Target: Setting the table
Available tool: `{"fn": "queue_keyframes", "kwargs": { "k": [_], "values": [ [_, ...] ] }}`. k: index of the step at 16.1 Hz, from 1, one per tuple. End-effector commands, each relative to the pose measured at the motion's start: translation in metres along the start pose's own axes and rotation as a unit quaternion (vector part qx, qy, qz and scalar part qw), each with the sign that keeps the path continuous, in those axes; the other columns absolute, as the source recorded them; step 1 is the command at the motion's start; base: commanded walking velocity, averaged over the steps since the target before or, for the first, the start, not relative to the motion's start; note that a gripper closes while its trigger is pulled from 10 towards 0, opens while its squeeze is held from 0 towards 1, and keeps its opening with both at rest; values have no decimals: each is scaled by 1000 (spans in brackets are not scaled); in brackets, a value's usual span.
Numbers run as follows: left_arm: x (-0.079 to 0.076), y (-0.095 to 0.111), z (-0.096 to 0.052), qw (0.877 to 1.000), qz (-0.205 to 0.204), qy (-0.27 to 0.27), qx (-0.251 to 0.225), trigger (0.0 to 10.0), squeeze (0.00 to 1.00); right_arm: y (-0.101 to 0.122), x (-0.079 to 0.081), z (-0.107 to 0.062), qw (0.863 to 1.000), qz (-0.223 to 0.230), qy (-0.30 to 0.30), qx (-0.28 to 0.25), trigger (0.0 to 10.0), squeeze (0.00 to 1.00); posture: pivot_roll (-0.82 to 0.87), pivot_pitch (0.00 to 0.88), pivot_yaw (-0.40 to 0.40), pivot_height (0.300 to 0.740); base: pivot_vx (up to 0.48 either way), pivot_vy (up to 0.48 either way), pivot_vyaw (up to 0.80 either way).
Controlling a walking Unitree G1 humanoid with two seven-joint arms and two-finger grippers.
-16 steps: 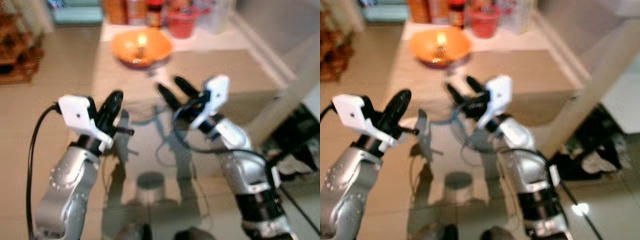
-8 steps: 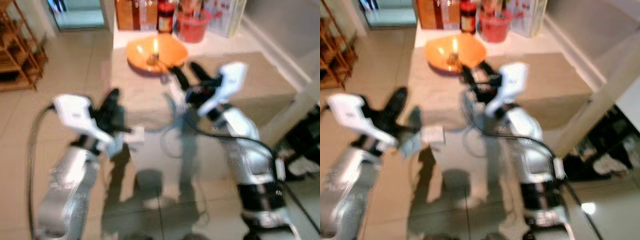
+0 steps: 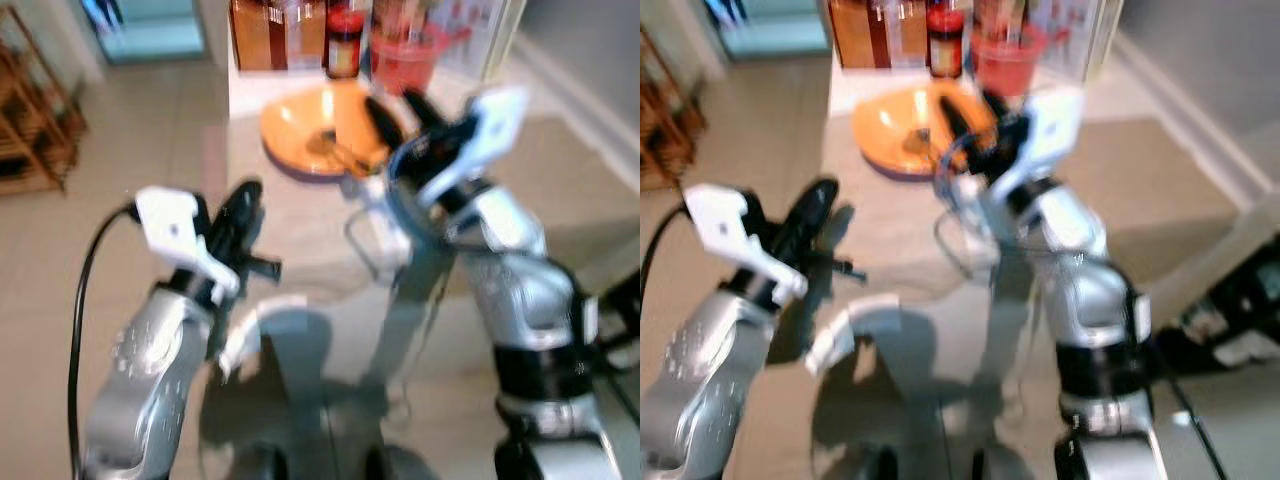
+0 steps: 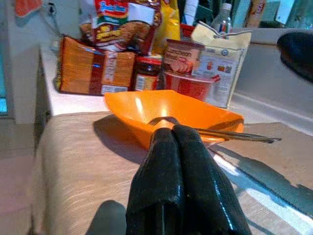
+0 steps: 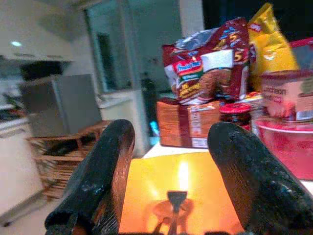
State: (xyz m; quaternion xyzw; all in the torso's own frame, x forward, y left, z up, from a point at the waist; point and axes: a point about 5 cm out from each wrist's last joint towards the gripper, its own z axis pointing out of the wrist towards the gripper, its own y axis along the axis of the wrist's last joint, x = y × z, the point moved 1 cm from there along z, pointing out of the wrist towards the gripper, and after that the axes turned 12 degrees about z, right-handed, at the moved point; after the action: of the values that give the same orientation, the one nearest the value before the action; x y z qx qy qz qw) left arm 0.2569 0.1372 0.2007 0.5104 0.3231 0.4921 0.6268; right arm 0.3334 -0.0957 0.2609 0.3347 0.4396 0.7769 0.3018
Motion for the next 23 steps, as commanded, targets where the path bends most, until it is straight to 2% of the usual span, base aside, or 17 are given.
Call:
{"fn": "queue_keyframes", "kwargs": {
  "k": [1,2,4,6,7,8,9,10,11,12,17,20,23],
  "values": [
    [3,0,-2,1000,5,5,1,10000,0,11,14,14,1000,-15,14,-1,10000,0,-36,114,-2,740,0,0,0],
    [3,0,-1,1000,5,5,1,10000,0,13,15,17,1000,-19,10,5,10000,0,-36,114,-1,740,0,0,0],
    [1,-2,-1,1000,7,4,5,10000,0,18,11,34,996,-70,-50,33,10000,0,-34,117,-6,740,0,0,0],
    [1,-3,-2,1000,9,6,9,10000,0,16,3,47,989,-93,-95,60,10000,0,-33,120,-7,740,0,0,0],
    [1,-3,-2,1000,9,7,10,10000,0,20,14,57,993,-78,-68,54,10000,0,-31,124,-9,740,0,0,0],
    [1,-4,-3,1000,9,7,11,10000,0,28,40,61,998,-51,8,29,10000,0,-26,127,-10,740,0,0,0],
    [0,-4,-4,1000,9,8,14,10000,0,34,64,57,995,-31,92,2,10000,0,-22,128,-13,740,0,0,0],
    [0,-4,-5,1000,10,8,15,10000,0,35,77,50,989,-30,141,-13,10000,0,-18,130,-15,740,0,0,0],
    [0,-5,-6,1000,10,11,17,10000,0,27,91,40,980,-12,197,0,10000,0,-17,134,-16,740,0,0,0],
    [0,-5,-7,1000,10,12,19,10000,0,16,95,34,976,-27,214,23,10000,0,-17,137,-18,740,0,0,0],
    [-1,-7,-7,1000,7,11,19,10000,0,5,89,31,977,-32,203,47,10000,0,-23,135,-25,740,0,0,0],
    [-2,-6,-7,1000,7,10,17,10000,0,2,76,36,985,-40,160,55,10000,0,-20,133,-29,740,0,0,0],
    [-2,-6,-7,1000,8,10,18,10000,0,1,72,37,987,-39,144,57,10000,0,-17,131,-30,740,0,0,0]
  ]
}}
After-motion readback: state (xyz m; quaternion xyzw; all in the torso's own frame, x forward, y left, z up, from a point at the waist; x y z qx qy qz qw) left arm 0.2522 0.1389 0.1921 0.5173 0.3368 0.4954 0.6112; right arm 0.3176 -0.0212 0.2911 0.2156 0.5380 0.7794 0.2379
